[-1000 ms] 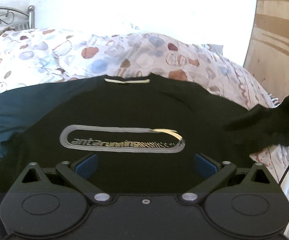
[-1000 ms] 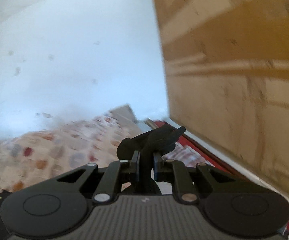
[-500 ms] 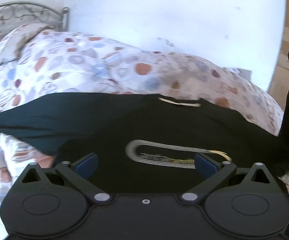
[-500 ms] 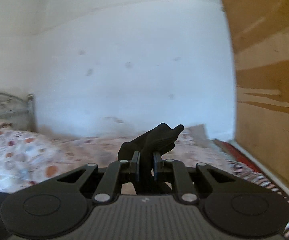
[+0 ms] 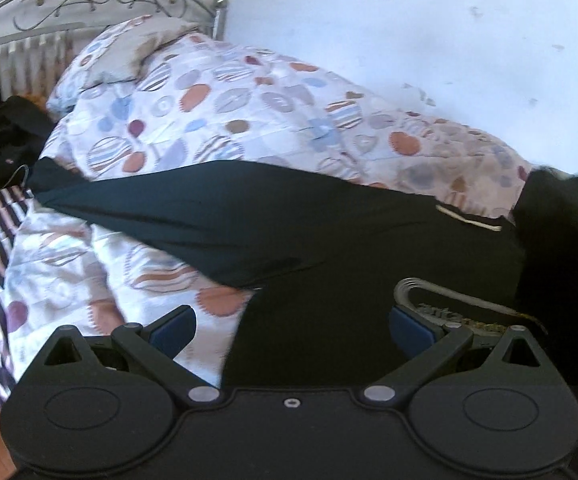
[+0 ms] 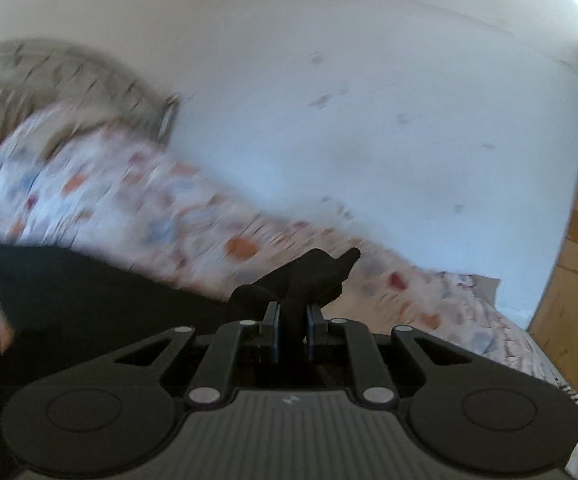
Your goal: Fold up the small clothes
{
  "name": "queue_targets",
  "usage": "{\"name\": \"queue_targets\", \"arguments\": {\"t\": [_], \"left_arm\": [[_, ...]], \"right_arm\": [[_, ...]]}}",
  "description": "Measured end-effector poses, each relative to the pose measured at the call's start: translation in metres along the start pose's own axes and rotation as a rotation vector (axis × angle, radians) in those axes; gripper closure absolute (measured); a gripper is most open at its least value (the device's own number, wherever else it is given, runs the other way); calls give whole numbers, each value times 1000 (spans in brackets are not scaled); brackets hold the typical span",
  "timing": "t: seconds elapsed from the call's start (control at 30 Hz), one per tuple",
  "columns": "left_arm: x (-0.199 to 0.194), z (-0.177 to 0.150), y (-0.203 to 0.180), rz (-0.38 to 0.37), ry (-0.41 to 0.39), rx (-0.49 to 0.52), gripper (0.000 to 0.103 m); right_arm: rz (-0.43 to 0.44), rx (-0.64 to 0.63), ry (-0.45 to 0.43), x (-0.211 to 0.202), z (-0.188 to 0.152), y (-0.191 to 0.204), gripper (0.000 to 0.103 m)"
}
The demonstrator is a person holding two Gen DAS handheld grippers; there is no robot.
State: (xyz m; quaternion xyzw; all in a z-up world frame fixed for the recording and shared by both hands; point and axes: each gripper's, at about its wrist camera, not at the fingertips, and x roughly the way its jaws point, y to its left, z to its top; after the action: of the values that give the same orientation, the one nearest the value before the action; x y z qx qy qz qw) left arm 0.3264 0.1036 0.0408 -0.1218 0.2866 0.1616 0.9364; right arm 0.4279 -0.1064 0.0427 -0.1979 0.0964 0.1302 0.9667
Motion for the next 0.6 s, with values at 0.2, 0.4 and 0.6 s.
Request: {"name": "queue_targets", "arguments": {"t": [0.2, 0.4, 0.6], "left_arm": [[0, -3, 18, 44, 4, -33, 1], [1, -3, 18, 60, 7, -42, 1], [2, -2, 11, 42, -9, -31, 1]], "right_arm": [[58, -230, 84, -5, -37, 70, 88], [205, -430, 89, -28, -57, 105, 78], [308, -363, 73, -75, -60, 90, 9]]}}
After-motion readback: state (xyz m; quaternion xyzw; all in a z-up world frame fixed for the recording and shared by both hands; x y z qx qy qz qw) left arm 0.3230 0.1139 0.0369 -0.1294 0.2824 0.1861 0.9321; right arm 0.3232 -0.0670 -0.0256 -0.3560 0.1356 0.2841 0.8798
